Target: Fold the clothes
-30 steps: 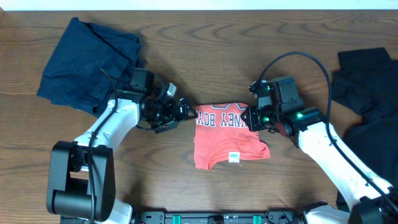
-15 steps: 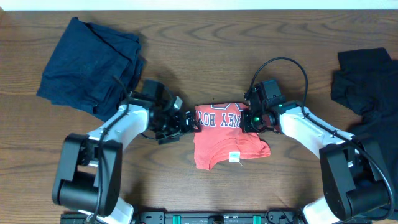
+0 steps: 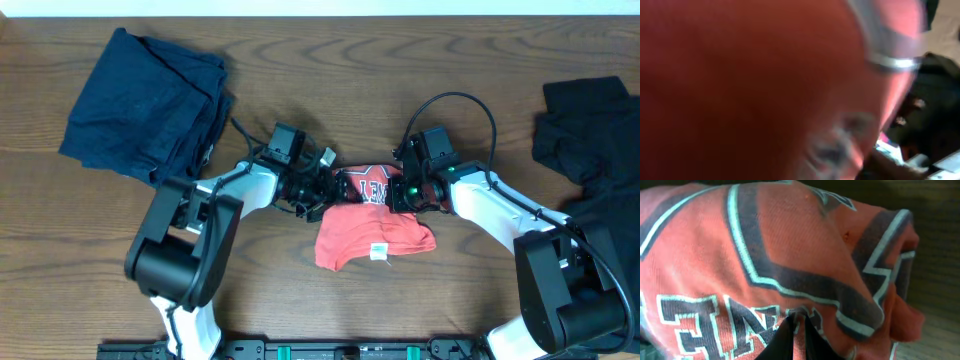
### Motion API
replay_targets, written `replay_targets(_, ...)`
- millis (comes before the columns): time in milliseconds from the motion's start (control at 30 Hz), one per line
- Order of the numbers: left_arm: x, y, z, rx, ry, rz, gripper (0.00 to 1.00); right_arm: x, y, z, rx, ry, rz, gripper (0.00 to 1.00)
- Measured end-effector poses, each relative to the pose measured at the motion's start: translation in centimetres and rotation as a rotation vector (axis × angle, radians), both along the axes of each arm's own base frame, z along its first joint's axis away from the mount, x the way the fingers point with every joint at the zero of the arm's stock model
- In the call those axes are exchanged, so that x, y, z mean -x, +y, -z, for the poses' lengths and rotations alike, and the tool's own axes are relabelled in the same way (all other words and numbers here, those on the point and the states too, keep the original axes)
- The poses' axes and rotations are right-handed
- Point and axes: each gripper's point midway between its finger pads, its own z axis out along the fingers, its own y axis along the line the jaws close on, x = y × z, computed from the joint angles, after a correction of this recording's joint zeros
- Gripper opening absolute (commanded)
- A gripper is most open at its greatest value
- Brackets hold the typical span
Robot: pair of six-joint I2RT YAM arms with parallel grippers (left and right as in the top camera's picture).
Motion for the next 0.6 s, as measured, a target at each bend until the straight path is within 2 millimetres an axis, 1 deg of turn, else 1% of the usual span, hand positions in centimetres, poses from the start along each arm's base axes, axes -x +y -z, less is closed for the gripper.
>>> replay_targets(33,0.3,0.0,0.3,0.001,0.024,-0.002,0.42,0.0,0.0,0.0,0.000,0.000,0.000,0.09)
replay_targets(67,0.5,0.0,0.5,0.002,0.042,-0.004,0.37,0.0,0.0,0.0,0.000,0.000,0.000,0.10)
replay_targets(100,0.6,0.1,0.8,-0.003,0.049,-0.005,0.34,0.0,0.0,0.0,0.000,0.000,0.000,0.10)
replay_targets(167,0.8,0.1,0.9,-0.001,0.060,-0.004,0.26,0.0,0.0,0.0,0.000,0.000,0.000,0.09)
replay_targets(300,0.9,0.1,0.9,0.008,0.051,0.008,0.06,0.0,0.0,0.0,0.002,0.004,0.000,0.06)
replay_targets(400,1.0,0.2,0.8,0.023,0.034,0.026,0.06,0.4,-0.4,0.0,0.003,0.027,0.009,0.07)
replay_targets(467,1.3,0.4,0.7,0.024,0.038,0.039,0.06,0.9,-0.6,-0.2,0.001,0.050,0.014,0.07)
replay_targets(533,2.1,1.1,0.5,0.001,0.074,0.044,0.06,1.6,-1.2,-0.9,-0.002,0.067,0.027,0.08)
replay_targets(600,2.7,2.2,0.1,-0.032,0.108,0.034,0.06,1.4,-1.9,-2.2,-0.011,0.042,0.050,0.09)
